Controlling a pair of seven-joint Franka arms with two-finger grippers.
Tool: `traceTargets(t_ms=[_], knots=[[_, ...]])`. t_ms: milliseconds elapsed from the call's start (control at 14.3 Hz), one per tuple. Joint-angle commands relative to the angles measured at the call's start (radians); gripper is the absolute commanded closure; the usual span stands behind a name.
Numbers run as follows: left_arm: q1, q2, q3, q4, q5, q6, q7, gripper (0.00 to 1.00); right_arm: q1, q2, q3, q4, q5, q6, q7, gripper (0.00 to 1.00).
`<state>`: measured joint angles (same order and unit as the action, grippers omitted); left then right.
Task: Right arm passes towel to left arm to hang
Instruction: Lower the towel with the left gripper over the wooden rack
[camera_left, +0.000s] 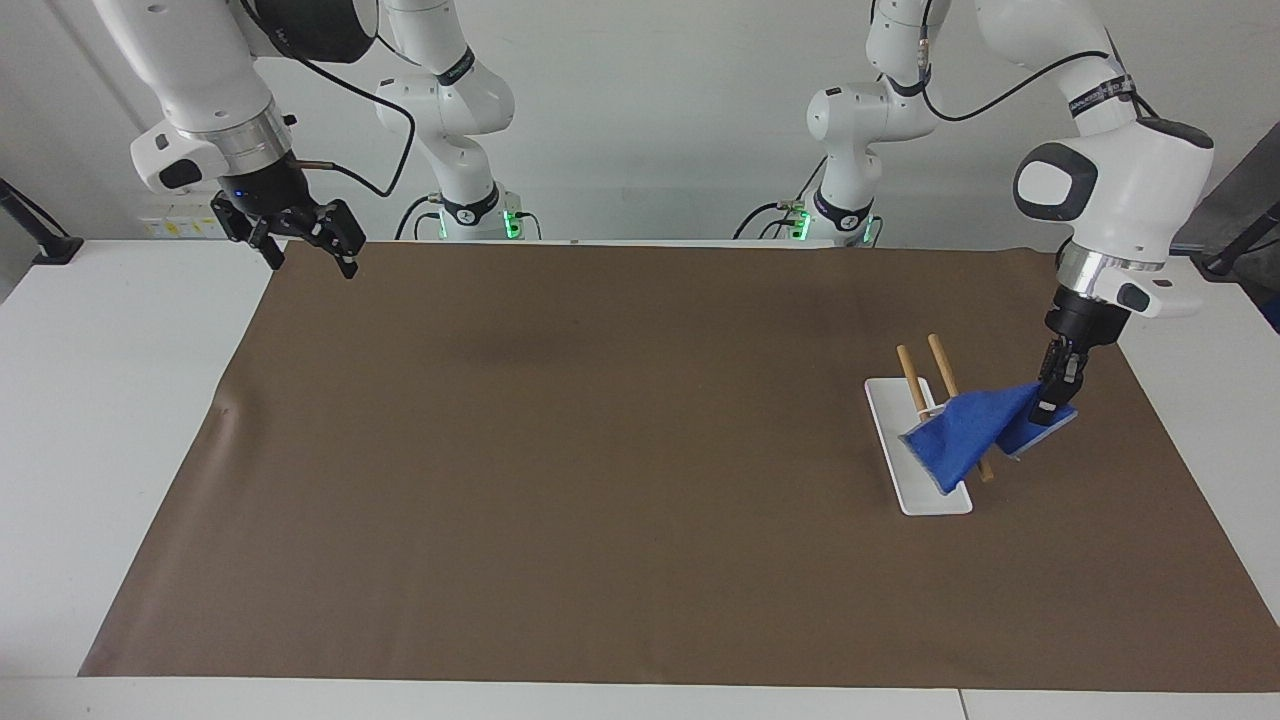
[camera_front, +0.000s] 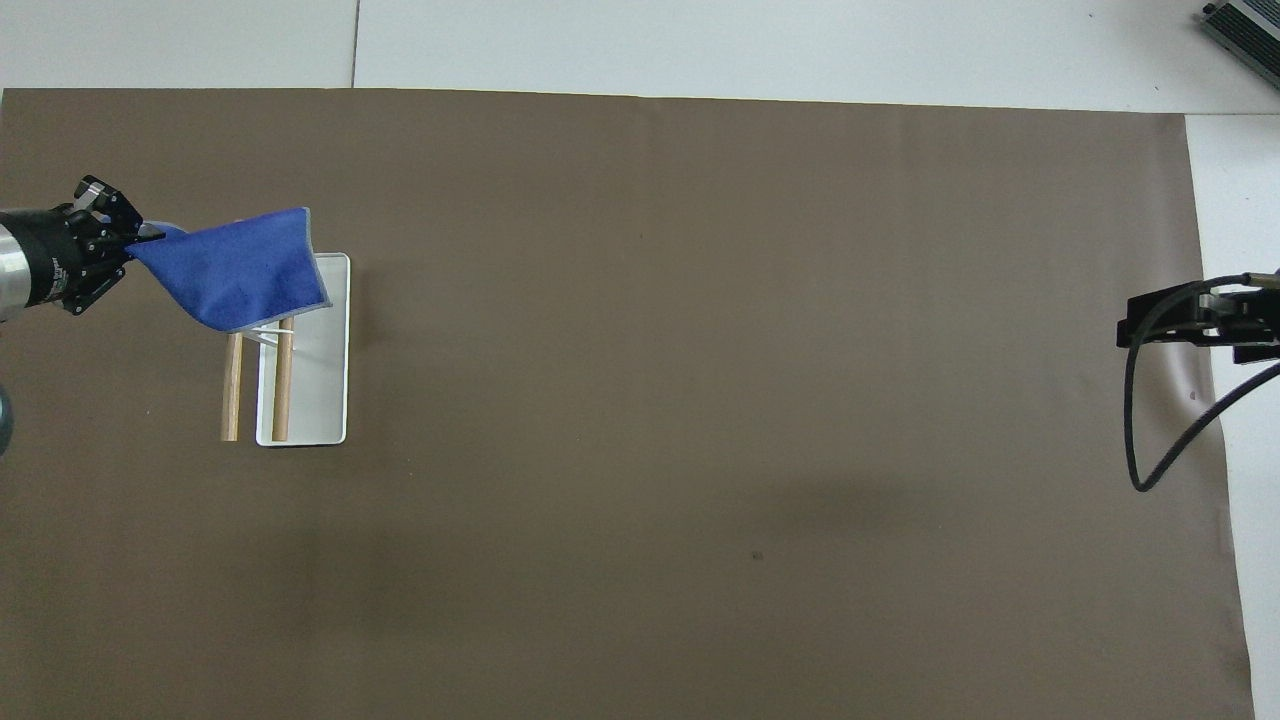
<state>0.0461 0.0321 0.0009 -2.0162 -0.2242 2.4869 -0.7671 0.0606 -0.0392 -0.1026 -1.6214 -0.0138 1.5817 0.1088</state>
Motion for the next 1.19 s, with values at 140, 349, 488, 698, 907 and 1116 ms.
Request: traceTargets(t_ms=[140,349,488,698,907,1116], knots=[[0.005,0.051,0.004,-0.013,0.016,0.117,0.009,1.0,0.002,-0.025,0.004,-0.035,0.002,0.0,-0.014,0.0],[0.005,0.071,0.002,-0.01,0.016,0.179,0.006,1.0,0.004,-0.025,0.009,-0.035,-0.009,-0.002,-0.017,0.0],[0.005,0.083,0.001,-0.012,0.016,0.197,0.002,1.0,0.005,-0.027,0.009,-0.035,-0.015,-0.011,-0.015,0.0],[0.005,0.084,0.002,-0.032,0.016,0.199,0.014,1.0,0.019,-0.025,0.009,-0.035,-0.012,-0.008,-0.006,0.0],[0.003,0.083,0.002,-0.059,0.016,0.204,0.012,1.0,0.008,-0.025,0.001,-0.034,0.003,-0.008,-0.014,0.0],[0.005,0.088,0.001,-0.062,0.016,0.204,0.014,0.61,0.01,-0.025,0.003,-0.034,0.003,-0.009,-0.014,0.0]])
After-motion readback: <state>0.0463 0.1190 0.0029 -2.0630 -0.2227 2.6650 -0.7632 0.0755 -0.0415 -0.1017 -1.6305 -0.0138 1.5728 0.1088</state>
